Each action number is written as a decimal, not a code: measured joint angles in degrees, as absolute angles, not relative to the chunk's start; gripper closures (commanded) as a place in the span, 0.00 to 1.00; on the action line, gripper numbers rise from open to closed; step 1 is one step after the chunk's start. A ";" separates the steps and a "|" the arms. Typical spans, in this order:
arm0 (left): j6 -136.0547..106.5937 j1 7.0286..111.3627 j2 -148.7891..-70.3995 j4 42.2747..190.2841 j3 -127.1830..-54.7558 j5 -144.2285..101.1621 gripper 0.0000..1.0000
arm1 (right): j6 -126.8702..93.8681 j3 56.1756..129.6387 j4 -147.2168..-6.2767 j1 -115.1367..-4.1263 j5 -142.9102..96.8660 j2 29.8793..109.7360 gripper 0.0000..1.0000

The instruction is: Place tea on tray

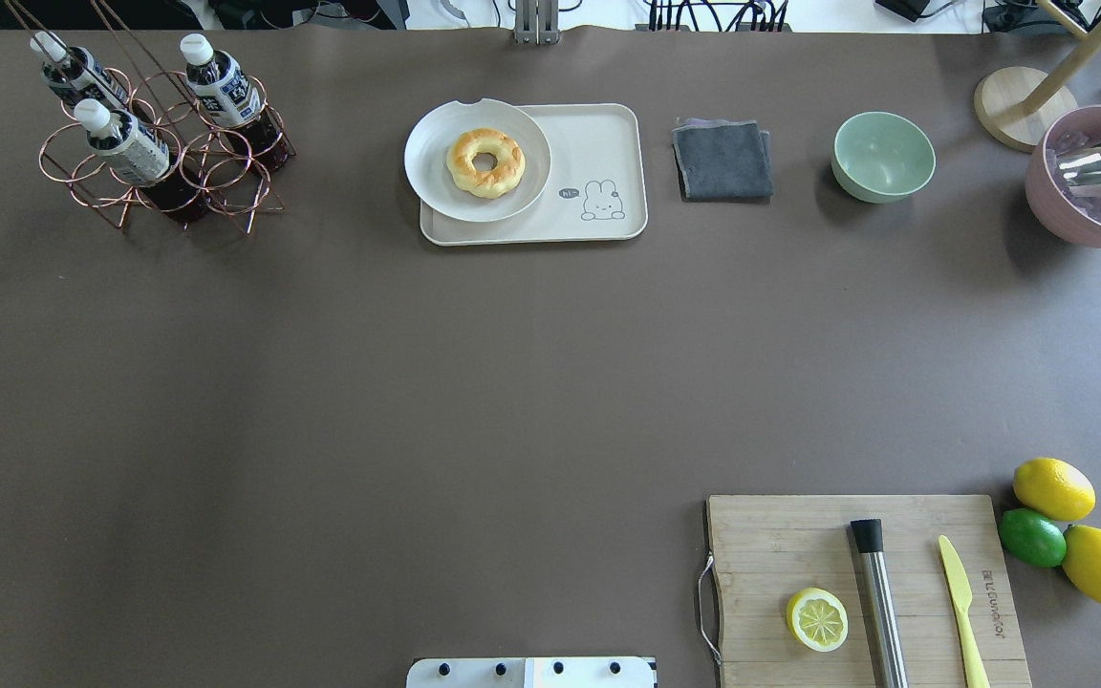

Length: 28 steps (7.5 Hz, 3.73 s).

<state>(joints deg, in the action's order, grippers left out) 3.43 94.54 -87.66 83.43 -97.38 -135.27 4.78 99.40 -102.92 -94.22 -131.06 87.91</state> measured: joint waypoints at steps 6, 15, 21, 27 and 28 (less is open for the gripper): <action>3.31 94.08 -88.81 84.45 -97.78 -135.27 0.02 | 4.81 99.15 -103.14 -94.30 -130.72 90.01 0.00; 3.10 94.05 -88.94 84.46 -97.52 -135.19 0.02 | 5.67 100.95 -102.83 -94.31 -131.31 91.29 0.00; 2.95 94.04 -88.95 84.20 -97.32 -135.15 0.02 | 5.46 100.99 -102.83 -94.31 -131.33 90.68 0.00; 3.02 94.04 -88.98 84.38 -97.76 -135.15 0.02 | 5.27 101.75 -102.83 -94.31 -133.09 90.38 0.00; 3.02 93.99 -89.03 84.43 -97.96 -135.21 0.02 | 5.23 101.66 -102.83 -94.30 -133.11 90.47 0.00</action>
